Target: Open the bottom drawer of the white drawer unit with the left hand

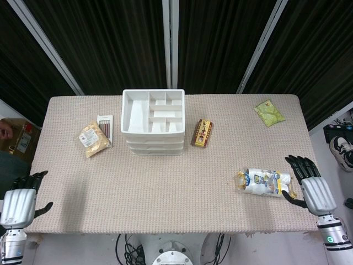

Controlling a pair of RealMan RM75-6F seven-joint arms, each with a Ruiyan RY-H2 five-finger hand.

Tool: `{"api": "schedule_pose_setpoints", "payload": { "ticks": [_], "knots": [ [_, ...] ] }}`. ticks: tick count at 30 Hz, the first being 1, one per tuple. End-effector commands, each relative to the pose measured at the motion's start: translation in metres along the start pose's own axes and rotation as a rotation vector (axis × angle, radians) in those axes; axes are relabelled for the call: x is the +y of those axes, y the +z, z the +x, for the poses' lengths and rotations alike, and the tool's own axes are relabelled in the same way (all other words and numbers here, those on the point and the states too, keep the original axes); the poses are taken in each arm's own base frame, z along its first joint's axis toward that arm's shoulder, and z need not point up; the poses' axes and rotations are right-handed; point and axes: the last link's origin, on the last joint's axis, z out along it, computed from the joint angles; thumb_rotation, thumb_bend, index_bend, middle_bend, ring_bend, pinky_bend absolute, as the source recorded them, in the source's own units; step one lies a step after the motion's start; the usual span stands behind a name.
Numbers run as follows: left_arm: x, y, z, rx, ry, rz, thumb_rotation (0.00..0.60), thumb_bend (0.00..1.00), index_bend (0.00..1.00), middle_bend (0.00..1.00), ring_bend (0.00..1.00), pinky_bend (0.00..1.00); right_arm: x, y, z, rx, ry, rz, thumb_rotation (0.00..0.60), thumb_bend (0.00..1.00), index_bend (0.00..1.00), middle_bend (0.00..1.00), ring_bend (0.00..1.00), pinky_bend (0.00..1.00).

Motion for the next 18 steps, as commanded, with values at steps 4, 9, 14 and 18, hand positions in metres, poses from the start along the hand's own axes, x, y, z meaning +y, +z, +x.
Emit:
{"api": "schedule_pose_setpoints", "payload": {
  "ticks": [4, 9, 14, 18],
  "knots": [
    [-0.001, -0.009, 0.000, -0.001, 0.043, -0.003, 0.600, 0.07, 0.19, 0.25, 0.25, 0.24, 0.005, -0.009, 0.005, 0.020, 0.005, 0.001, 0.600, 0.17, 0.00, 0.07, 0.00, 0.00],
    [-0.001, -0.019, 0.001, -0.017, 0.101, -0.017, 0.600, 0.07, 0.19, 0.25, 0.25, 0.24, 0.010, -0.018, 0.009, 0.033, 0.009, 0.010, 0.600, 0.17, 0.00, 0.07, 0.00, 0.00],
    [0.010, -0.015, 0.006, -0.025, -0.023, -0.045, 0.600, 0.06, 0.22, 0.25, 0.25, 0.25, 0.012, -0.021, 0.015, 0.058, 0.017, 0.025, 0.600, 0.17, 0.00, 0.07, 0.00, 0.00],
    [0.028, 0.008, 0.009, 0.004, -0.152, -0.121, 0.600, 0.09, 0.28, 0.34, 0.34, 0.40, 0.008, -0.015, 0.030, 0.092, 0.010, 0.064, 0.600, 0.17, 0.00, 0.07, 0.00, 0.00]
  ]
}}
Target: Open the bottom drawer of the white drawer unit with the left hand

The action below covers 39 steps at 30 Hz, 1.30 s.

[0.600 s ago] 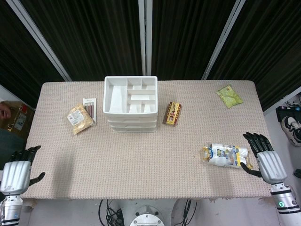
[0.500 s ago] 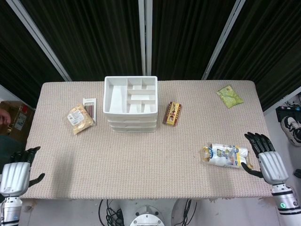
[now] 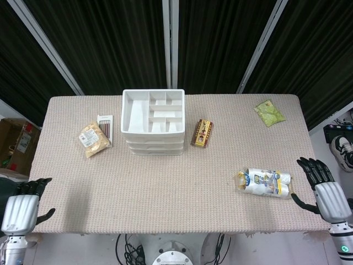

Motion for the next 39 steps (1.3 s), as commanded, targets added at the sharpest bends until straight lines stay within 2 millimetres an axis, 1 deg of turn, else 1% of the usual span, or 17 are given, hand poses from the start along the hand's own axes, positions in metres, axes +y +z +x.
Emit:
{"api": "schedule_pose_setpoints", "payload": {
  "ticks": [1, 4, 5, 7, 8, 9, 11, 14, 16, 18, 22, 23, 25, 29, 35, 39],
  "knots": [
    [0.025, 0.029, 0.002, 0.018, -0.158, -0.099, 0.600, 0.09, 0.29, 0.36, 0.36, 0.46, -0.006, 0.008, 0.014, 0.034, -0.019, 0.037, 0.600, 0.17, 0.00, 0.07, 0.00, 0.00],
    [0.048, 0.050, -0.005, -0.023, -0.290, -0.160, 0.600, 0.10, 0.33, 0.41, 0.42, 0.64, -0.010, 0.015, 0.021, 0.043, -0.043, 0.051, 0.600, 0.17, 0.00, 0.07, 0.00, 0.00],
    [0.060, 0.060, -0.008, -0.054, -0.350, -0.183, 0.600, 0.10, 0.34, 0.43, 0.46, 0.71, -0.012, 0.018, 0.023, 0.042, -0.048, 0.055, 0.600, 0.17, 0.00, 0.07, 0.00, 0.00],
    [0.080, 0.077, -0.016, -0.120, -0.464, -0.204, 0.600, 0.11, 0.36, 0.47, 0.53, 0.79, -0.015, 0.023, 0.023, 0.035, -0.051, 0.059, 0.600, 0.17, 0.00, 0.07, 0.00, 0.00],
    [0.089, 0.084, -0.021, -0.156, -0.518, -0.205, 0.600, 0.13, 0.38, 0.51, 0.59, 0.88, -0.016, 0.025, 0.022, 0.030, -0.052, 0.059, 0.600, 0.17, 0.00, 0.07, 0.00, 0.00],
    [0.100, 0.092, -0.027, -0.214, -0.587, -0.200, 0.600, 0.15, 0.39, 0.54, 0.64, 0.93, -0.018, 0.027, 0.021, 0.023, -0.051, 0.059, 0.600, 0.17, 0.00, 0.07, 0.00, 0.00],
    [0.115, 0.103, -0.035, -0.311, -0.703, -0.177, 0.600, 0.20, 0.40, 0.59, 0.72, 0.99, -0.019, 0.028, 0.019, 0.017, -0.049, 0.060, 0.600, 0.17, 0.00, 0.07, 0.00, 0.00],
    [0.138, 0.117, -0.046, -0.449, -0.871, -0.138, 0.600, 0.28, 0.39, 0.65, 0.81, 1.00, -0.019, 0.030, 0.017, 0.006, -0.048, 0.055, 0.600, 0.17, 0.00, 0.07, 0.00, 0.00],
    [0.152, 0.126, -0.054, -0.527, -0.946, -0.109, 0.600, 0.30, 0.37, 0.67, 0.84, 1.00, -0.018, 0.030, 0.015, 0.000, -0.045, 0.050, 0.600, 0.17, 0.00, 0.07, 0.00, 0.00],
    [0.164, 0.132, -0.061, -0.587, -1.013, -0.073, 0.600, 0.33, 0.32, 0.69, 0.86, 1.00, -0.018, 0.030, 0.013, -0.004, -0.043, 0.047, 0.600, 0.17, 0.00, 0.07, 0.00, 0.00],
    [0.190, 0.142, -0.072, -0.722, -1.226, 0.044, 0.600, 0.36, 0.23, 0.73, 0.90, 1.00, -0.017, 0.027, 0.013, -0.003, -0.045, 0.045, 0.600, 0.17, 0.00, 0.07, 0.00, 0.00],
    [0.194, 0.144, -0.072, -0.743, -1.266, 0.065, 0.600, 0.37, 0.20, 0.74, 0.90, 1.00, -0.017, 0.026, 0.014, -0.002, -0.046, 0.044, 0.600, 0.17, 0.00, 0.07, 0.00, 0.00],
    [0.202, 0.149, -0.073, -0.766, -1.340, 0.106, 0.600, 0.38, 0.17, 0.76, 0.90, 1.00, -0.017, 0.025, 0.014, 0.001, -0.047, 0.042, 0.600, 0.17, 0.00, 0.07, 0.00, 0.00],
    [0.221, 0.153, -0.079, -0.841, -1.482, 0.203, 0.600, 0.38, 0.13, 0.78, 0.91, 1.00, -0.018, 0.022, 0.014, 0.003, -0.044, 0.042, 0.600, 0.17, 0.00, 0.07, 0.00, 0.00],
    [0.245, 0.161, -0.084, -0.871, -1.625, 0.301, 0.600, 0.38, 0.12, 0.79, 0.91, 1.00, -0.018, 0.018, 0.014, 0.007, -0.042, 0.035, 0.600, 0.17, 0.00, 0.07, 0.00, 0.00],
    [0.255, 0.166, -0.086, -0.877, -1.685, 0.341, 0.600, 0.38, 0.12, 0.79, 0.91, 1.00, -0.017, 0.017, 0.014, 0.008, -0.043, 0.032, 0.600, 0.17, 0.00, 0.07, 0.00, 0.00]
  ]
}}
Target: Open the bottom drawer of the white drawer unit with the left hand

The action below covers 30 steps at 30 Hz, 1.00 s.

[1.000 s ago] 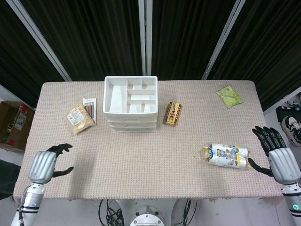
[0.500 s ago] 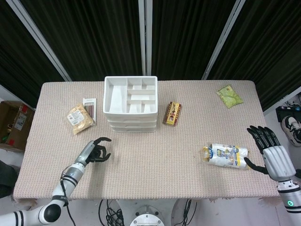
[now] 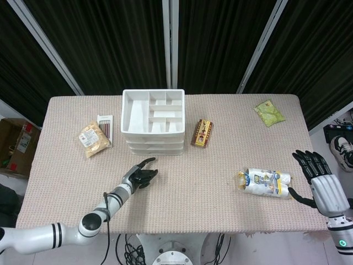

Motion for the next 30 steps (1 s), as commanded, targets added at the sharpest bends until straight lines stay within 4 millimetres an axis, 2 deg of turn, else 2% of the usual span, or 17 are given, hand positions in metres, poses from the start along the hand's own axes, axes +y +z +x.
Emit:
{"api": "schedule_pose_setpoints", "payload": {
  "ticks": [1, 17, 22, 30],
  "knots": [
    [0.004, 0.009, -0.007, 0.001, -0.066, -0.001, 0.600, 0.38, 0.12, 0.79, 0.91, 1.00, 0.000, 0.000, 0.000, 0.001, -0.001, -0.001, 0.600, 0.17, 0.00, 0.07, 0.00, 0.00],
    [0.010, 0.028, -0.010, 0.020, -0.270, 0.019, 0.600, 0.40, 0.13, 0.79, 0.91, 1.00, 0.004, -0.003, 0.002, -0.001, -0.002, -0.017, 0.600, 0.17, 0.00, 0.07, 0.00, 0.00],
    [0.013, 0.032, -0.007, 0.021, -0.344, 0.020, 0.600, 0.41, 0.16, 0.80, 0.91, 1.00, 0.004, -0.003, 0.003, -0.001, -0.004, -0.021, 0.600, 0.17, 0.00, 0.07, 0.00, 0.00],
    [0.016, 0.038, -0.004, 0.033, -0.381, 0.014, 0.600, 0.41, 0.30, 0.81, 0.91, 1.00, 0.005, -0.003, 0.001, -0.003, -0.003, -0.027, 0.600, 0.17, 0.00, 0.07, 0.00, 0.00]
  ]
}}
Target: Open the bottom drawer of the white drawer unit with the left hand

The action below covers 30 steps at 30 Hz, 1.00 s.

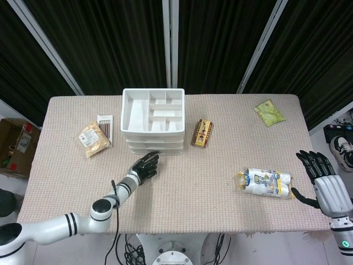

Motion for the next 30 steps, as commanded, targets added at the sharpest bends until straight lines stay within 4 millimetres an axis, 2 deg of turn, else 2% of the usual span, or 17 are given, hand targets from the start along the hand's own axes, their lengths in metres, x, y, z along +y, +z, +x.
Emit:
{"api": "schedule_pose_setpoints", "payload": {
  "ticks": [1, 11, 20, 22, 27, 30],
  "knots": [
    [0.001, 0.002, 0.001, 0.001, -0.016, 0.006, 0.600, 0.41, 0.32, 0.81, 0.91, 1.00, 0.000, 0.000, 0.000, -0.001, 0.001, -0.002, 0.600, 0.17, 0.00, 0.07, 0.00, 0.00],
    [-0.004, 0.005, 0.008, -0.012, -0.088, 0.060, 0.600, 0.44, 0.45, 0.82, 0.91, 1.00, 0.000, 0.000, -0.002, -0.006, 0.002, -0.005, 0.600, 0.17, 0.00, 0.07, 0.00, 0.00],
    [-0.013, -0.006, 0.011, -0.047, -0.140, 0.137, 0.600, 0.45, 0.48, 0.82, 0.91, 1.00, -0.001, -0.002, -0.002, -0.002, 0.003, -0.001, 0.600, 0.17, 0.00, 0.07, 0.00, 0.00],
    [-0.014, -0.010, 0.012, -0.053, -0.138, 0.148, 0.600, 0.45, 0.45, 0.82, 0.91, 1.00, -0.001, -0.003, -0.002, -0.003, 0.004, 0.000, 0.600, 0.17, 0.00, 0.07, 0.00, 0.00],
    [-0.016, -0.020, 0.014, -0.041, -0.065, 0.144, 0.600, 0.44, 0.15, 0.79, 0.90, 1.00, -0.001, -0.004, -0.002, -0.003, 0.009, 0.005, 0.600, 0.17, 0.00, 0.07, 0.00, 0.00],
    [-0.017, -0.028, 0.015, -0.020, 0.034, 0.121, 0.600, 0.44, 0.08, 0.75, 0.88, 1.00, -0.001, -0.004, -0.002, -0.001, 0.011, 0.009, 0.600, 0.17, 0.00, 0.08, 0.00, 0.00]
  ]
}}
